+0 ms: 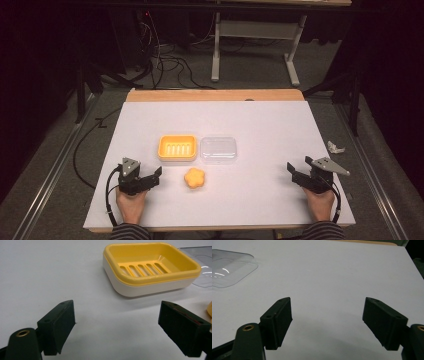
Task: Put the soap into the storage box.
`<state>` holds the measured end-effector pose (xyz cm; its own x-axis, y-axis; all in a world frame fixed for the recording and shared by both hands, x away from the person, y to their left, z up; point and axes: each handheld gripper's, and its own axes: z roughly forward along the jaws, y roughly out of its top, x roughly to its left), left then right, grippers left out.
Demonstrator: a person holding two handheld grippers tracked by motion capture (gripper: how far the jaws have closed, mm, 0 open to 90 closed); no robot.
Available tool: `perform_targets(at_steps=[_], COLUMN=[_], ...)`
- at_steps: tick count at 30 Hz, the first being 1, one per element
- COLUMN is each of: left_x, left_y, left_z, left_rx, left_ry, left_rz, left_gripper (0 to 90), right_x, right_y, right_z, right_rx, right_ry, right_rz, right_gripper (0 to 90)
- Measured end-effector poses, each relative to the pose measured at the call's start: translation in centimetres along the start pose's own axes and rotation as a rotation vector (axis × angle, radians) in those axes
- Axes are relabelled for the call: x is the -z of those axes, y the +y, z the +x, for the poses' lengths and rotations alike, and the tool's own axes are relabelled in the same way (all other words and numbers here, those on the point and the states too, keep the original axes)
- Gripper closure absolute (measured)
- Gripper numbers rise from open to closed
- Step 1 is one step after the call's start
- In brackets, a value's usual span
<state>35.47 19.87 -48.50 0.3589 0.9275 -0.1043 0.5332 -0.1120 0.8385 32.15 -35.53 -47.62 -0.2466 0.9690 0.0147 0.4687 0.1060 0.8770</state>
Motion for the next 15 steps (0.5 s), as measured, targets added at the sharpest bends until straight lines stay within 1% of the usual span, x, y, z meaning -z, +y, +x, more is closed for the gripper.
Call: perform_targets(at_steps=[4, 6, 10, 12, 15], left_x=[0.00, 0.03, -0.09, -0.12, -0.09], left_y=[0.01, 0.02, 0.12, 0.18, 0.24], left_z=[-0.01, 0.02, 0.17, 0.25, 0.33], left_rx=[-0.002, 0.005, 0.019, 0.030, 0.033], left_ry=[-0.001, 0.001, 0.002, -0.002, -0.014], left_rz=[0.000, -0.004, 0.012, 0.016, 0.018], left_gripper=[14.9, 15.0, 15.6, 15.9, 16.1], right_x=[0.02, 0.00, -0.08, -0.04, -0.05], right_y=[0.00, 0.00, 0.04, 0.03, 0.03], right_z=[0.04, 0.07, 0.17, 0.19, 0.12], right_rx=[-0.001, 0.008, 0.011, 0.012, 0.006], right_ry=[0.002, 0.003, 0.002, -0.002, -0.011], right_rz=[0.001, -0.001, 0.009, 0.007, 0.003], right_gripper=[23.8, 23.8, 23.8, 23.8, 23.9])
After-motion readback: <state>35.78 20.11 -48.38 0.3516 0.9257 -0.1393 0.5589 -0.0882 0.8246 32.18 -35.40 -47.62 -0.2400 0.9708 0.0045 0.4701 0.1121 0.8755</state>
